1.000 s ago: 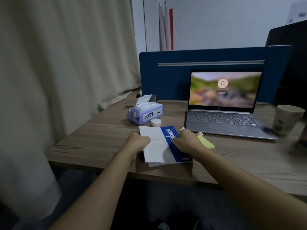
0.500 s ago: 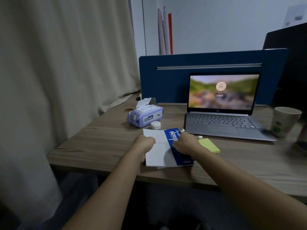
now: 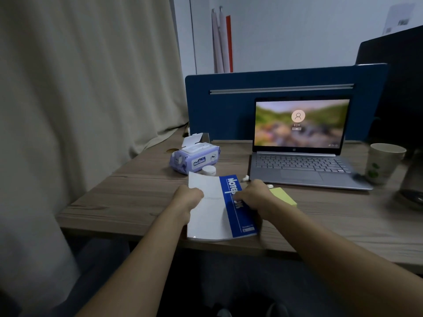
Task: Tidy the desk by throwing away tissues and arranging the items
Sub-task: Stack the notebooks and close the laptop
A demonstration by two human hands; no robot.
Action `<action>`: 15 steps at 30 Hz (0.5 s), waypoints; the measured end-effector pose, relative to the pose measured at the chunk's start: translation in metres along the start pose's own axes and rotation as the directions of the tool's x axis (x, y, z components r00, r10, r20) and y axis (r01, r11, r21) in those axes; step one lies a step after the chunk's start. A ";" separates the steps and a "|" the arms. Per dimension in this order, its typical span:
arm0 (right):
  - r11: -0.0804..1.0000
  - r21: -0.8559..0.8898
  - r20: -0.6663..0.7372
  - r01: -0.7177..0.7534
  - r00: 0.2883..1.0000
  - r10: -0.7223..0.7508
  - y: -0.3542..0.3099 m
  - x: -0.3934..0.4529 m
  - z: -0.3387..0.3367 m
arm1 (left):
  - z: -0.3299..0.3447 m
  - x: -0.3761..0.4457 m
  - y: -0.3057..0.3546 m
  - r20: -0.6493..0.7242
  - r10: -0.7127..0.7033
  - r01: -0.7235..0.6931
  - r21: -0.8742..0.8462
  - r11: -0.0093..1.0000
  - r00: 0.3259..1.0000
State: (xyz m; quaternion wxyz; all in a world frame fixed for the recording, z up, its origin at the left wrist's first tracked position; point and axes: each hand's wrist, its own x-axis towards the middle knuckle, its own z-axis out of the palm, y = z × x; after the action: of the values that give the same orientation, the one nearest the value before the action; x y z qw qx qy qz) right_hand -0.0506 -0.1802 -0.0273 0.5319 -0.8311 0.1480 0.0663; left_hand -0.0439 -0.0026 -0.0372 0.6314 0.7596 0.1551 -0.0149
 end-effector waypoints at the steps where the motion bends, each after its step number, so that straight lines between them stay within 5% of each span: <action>1: 0.999 0.051 0.019 0.007 1.000 -0.008 0.001 -0.002 0.001 | 0.000 -0.001 0.000 0.002 0.014 -0.014 -0.023 1.000 1.000; 6: 0.892 0.334 -0.148 0.305 0.951 -0.270 0.001 -0.008 0.003 | -0.001 -0.013 0.010 -0.014 0.286 -0.283 -0.180 0.942 0.958; 9: 0.799 0.300 -0.308 0.521 0.846 -0.436 -0.009 -0.012 0.000 | 0.002 -0.020 0.024 -0.028 0.504 -0.502 -0.148 0.852 0.863; 12: 0.737 0.188 -0.400 0.649 0.736 -0.547 -0.010 -0.013 -0.005 | 0.005 -0.018 0.031 -0.033 0.554 -0.551 -0.162 0.819 0.832; 15: 0.710 0.222 -0.437 0.669 0.719 -0.540 0.002 -0.013 -0.010 | 0.009 -0.014 0.023 0.003 0.600 -0.590 -0.177 0.788 0.800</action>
State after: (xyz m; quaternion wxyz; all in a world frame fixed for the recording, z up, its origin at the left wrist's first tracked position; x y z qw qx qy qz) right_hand -0.0642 -0.1872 -0.0209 0.6338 -0.7170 -0.0379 -0.2878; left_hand -0.0495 -0.0174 -0.0144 0.6697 0.7133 -0.1099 0.1750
